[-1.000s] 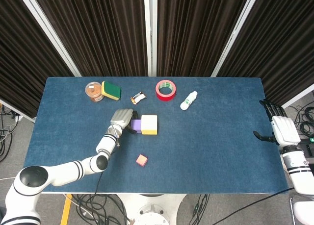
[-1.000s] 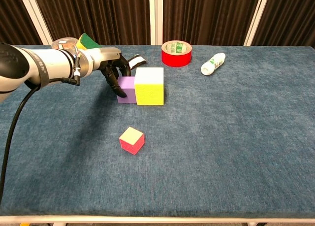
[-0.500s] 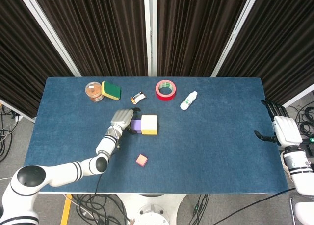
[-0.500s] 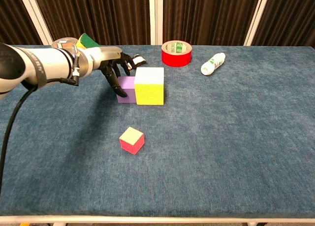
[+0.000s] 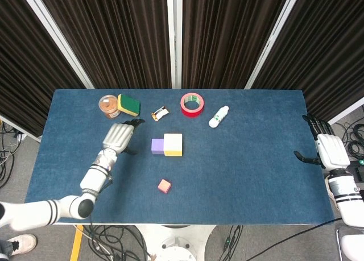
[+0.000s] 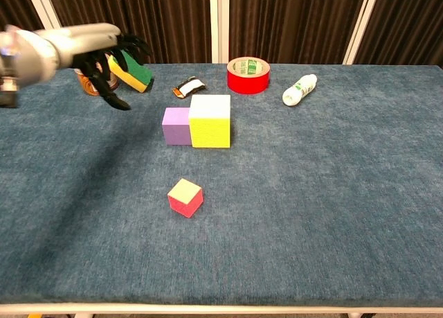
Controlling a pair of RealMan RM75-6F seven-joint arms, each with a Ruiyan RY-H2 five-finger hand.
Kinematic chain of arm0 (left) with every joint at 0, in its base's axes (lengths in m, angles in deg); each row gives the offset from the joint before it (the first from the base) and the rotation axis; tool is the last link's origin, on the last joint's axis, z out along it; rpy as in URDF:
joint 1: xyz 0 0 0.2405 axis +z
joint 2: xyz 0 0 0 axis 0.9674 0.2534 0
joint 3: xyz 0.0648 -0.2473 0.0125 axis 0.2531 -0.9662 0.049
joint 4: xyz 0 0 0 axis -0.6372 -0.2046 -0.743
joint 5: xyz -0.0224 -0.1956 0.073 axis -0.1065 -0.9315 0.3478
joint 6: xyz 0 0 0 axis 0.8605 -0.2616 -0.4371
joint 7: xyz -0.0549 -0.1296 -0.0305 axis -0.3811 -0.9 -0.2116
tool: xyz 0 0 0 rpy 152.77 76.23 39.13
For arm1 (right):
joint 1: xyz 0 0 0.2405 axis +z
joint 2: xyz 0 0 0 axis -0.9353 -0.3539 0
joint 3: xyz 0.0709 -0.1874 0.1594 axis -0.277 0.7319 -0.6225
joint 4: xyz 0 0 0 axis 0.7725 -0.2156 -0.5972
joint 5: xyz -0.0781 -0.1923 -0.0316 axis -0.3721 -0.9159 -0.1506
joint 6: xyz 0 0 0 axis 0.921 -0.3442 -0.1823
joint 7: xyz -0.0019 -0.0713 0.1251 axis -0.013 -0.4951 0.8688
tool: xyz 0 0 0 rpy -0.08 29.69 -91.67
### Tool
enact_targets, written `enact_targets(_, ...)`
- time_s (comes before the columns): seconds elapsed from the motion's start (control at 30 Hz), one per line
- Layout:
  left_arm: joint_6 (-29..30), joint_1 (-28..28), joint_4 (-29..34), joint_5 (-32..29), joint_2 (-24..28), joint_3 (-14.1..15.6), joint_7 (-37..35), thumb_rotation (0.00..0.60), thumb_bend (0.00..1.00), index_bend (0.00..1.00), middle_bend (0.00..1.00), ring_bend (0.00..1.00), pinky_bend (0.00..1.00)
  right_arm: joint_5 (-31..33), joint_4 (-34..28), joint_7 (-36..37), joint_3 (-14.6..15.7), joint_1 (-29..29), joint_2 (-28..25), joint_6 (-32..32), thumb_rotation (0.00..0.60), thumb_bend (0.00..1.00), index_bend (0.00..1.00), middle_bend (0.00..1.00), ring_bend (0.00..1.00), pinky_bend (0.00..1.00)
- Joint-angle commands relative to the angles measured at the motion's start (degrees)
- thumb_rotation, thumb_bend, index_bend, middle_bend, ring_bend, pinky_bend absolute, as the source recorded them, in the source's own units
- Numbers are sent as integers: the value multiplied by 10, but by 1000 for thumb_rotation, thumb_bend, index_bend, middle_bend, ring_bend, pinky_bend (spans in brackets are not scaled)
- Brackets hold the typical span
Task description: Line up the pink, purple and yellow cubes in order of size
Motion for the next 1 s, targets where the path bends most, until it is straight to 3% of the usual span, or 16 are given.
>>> enact_targets(0.03, 42, 52, 56, 148, 52, 52, -60, 600, 165, 330, 470, 444, 523, 1, -2, -3, 0, 0, 1, -1, 600, 148, 0, 22, 0, 0)
enact_targets(0.13, 38, 57, 65, 231, 56, 75, -98, 600, 175, 375, 561, 581, 766, 2, -6, -8, -1, 1, 0, -2, 600, 148, 0, 22, 0, 0)
enact_targets(0.3, 15, 45, 52, 327, 41, 102, -140, 600, 205, 404, 702, 742, 930, 5, -13, -14, -2, 0, -3, 0, 600, 148, 0, 22, 0, 0)
enact_targets(0.6, -57, 17, 28, 336, -13, 103, -133, 600, 241, 402, 871, 864, 1000, 10, -11, -15, 2, -3, -3, -8, 600, 148, 0, 21, 0, 0)
enact_targets(1.0, -105, 4, -16, 266, -77, 76, -83, 600, 266, 388, 924, 908, 1000, 6, -3, -7, 5, -3, 1, -13, 600, 146, 0, 22, 0, 0)
